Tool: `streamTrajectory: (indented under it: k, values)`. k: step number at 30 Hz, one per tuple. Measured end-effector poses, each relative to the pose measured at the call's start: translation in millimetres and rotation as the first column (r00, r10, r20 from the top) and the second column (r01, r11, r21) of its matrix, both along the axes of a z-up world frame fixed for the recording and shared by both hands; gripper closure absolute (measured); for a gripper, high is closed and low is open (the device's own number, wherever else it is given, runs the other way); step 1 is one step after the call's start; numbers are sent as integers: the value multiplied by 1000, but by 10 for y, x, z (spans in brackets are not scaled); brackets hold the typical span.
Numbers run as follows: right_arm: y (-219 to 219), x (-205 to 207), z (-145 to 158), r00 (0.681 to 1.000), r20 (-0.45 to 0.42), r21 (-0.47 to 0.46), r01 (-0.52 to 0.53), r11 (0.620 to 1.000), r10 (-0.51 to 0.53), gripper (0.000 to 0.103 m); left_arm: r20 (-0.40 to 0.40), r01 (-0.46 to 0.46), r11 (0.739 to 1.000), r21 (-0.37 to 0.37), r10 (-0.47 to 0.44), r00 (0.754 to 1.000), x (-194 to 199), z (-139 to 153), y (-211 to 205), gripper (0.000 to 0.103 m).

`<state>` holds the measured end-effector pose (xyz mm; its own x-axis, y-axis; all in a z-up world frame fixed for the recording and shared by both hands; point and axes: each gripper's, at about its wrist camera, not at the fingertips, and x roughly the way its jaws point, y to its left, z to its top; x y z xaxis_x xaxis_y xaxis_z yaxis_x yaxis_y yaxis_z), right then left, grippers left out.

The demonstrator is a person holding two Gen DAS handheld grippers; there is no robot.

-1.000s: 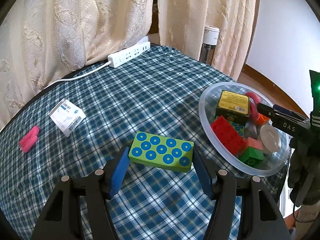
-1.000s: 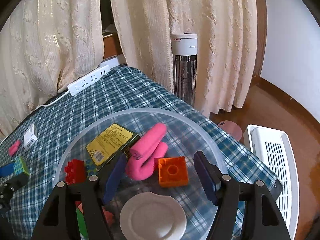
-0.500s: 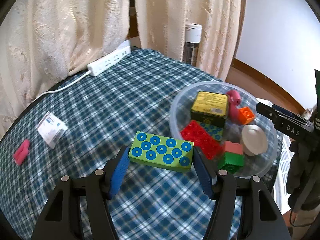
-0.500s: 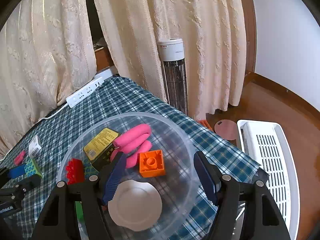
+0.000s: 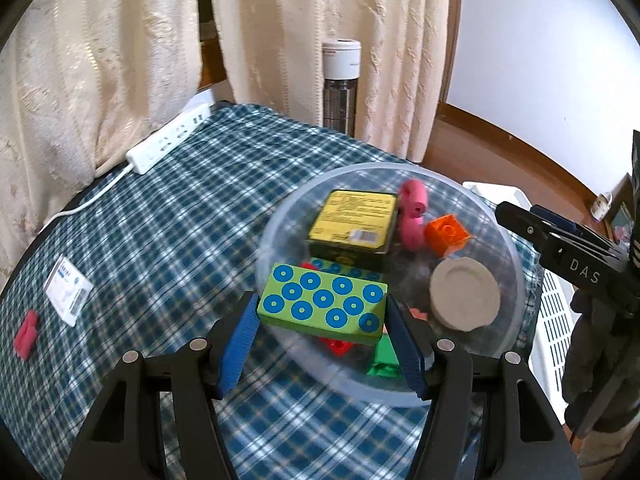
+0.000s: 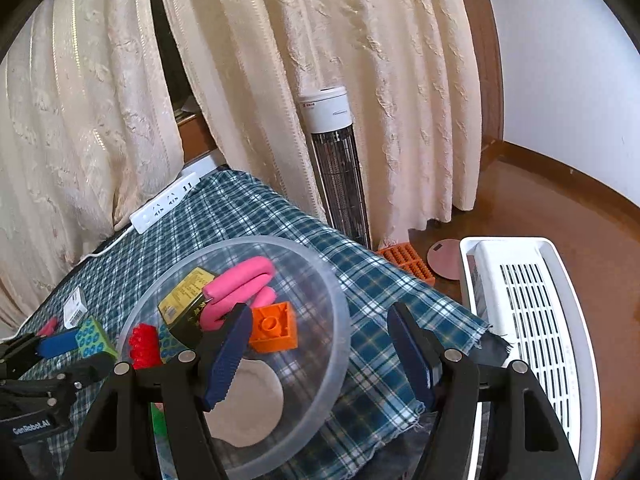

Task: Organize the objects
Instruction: 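Release pink foam loop in bowl with right gripper while left gripper lowers green dotted brick into bowl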

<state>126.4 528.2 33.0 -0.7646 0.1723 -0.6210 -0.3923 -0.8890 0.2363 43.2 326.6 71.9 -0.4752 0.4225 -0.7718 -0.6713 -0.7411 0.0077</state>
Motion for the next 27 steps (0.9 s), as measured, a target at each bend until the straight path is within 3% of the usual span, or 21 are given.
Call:
streamTrajectory:
  k: [15, 27]
  values:
    - [157, 42, -51, 1000, -21, -39, 4, 999, -4, 30, 49, 50, 999, -16, -49, 998, -11, -137, 401, 38]
    - [154, 48, -68, 1000, -22, -47, -3, 999, 2, 30, 67, 30, 999, -9, -30, 997, -55, -152, 342, 37]
